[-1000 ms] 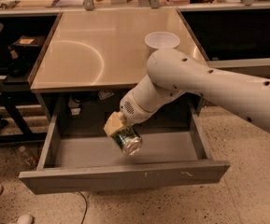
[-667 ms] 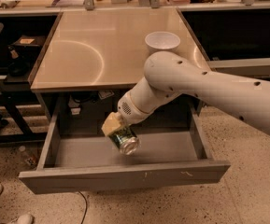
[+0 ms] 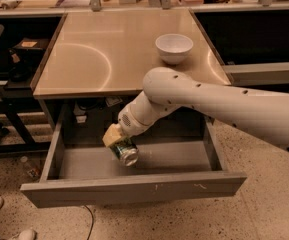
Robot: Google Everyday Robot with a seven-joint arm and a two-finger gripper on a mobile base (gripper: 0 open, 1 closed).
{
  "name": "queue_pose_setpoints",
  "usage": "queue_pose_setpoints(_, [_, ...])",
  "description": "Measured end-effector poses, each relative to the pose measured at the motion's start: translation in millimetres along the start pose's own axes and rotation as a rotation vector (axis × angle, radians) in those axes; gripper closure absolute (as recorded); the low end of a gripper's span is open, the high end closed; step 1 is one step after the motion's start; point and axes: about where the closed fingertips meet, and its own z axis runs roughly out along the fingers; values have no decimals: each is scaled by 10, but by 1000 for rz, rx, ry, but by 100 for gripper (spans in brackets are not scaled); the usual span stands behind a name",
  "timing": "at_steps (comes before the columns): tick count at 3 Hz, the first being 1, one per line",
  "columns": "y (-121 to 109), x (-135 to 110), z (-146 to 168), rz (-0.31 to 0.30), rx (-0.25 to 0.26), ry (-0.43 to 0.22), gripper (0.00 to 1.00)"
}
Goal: Place green can into top drawer
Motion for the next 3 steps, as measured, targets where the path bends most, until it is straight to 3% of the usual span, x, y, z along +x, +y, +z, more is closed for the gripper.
queue_pose_setpoints(3, [-225,96,423,37,46,-23,100])
